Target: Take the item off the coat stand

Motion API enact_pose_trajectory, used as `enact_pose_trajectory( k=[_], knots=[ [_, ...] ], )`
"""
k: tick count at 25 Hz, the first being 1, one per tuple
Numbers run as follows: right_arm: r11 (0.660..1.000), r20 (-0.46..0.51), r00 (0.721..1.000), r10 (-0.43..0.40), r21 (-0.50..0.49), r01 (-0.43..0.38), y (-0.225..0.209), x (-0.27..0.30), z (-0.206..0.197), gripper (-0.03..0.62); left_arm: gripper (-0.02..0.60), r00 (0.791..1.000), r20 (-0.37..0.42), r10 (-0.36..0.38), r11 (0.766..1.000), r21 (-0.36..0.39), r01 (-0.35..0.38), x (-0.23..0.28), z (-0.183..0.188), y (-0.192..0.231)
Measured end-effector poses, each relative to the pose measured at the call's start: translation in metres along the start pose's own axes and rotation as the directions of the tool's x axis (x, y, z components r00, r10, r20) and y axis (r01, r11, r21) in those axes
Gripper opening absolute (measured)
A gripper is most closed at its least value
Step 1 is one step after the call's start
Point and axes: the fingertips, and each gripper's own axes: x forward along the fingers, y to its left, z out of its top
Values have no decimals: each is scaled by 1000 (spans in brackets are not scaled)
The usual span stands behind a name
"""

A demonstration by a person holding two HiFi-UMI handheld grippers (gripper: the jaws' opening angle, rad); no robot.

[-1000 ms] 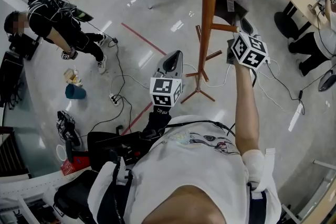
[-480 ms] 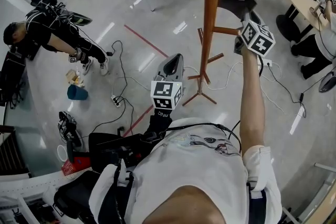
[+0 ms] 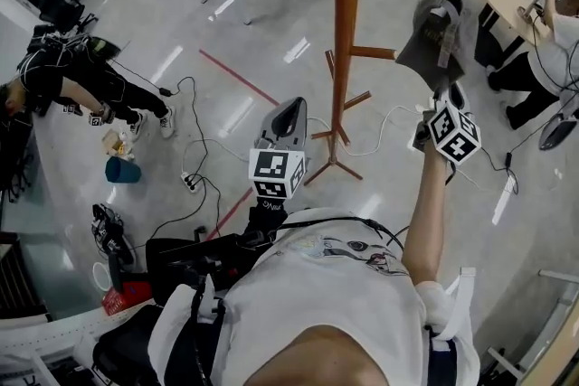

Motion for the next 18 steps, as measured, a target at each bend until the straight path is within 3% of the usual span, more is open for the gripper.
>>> enact_pose_trajectory(
  k=[7,13,18],
  knots=[
    [998,-10,999,-34,-46,34,-6,-99,-18,23,3,997,15,-70,997,10,70,-7,11,-29],
    [1000,-5,1000,11,-28,-11,24,-150,-41,23,3,994,18,-110,994,14,110,-16,12,-44],
    [996,30,998,59,-68,-57,59,-167,-53,23,3,988,30,-150,989,21,149,-26,7,-58]
  ],
)
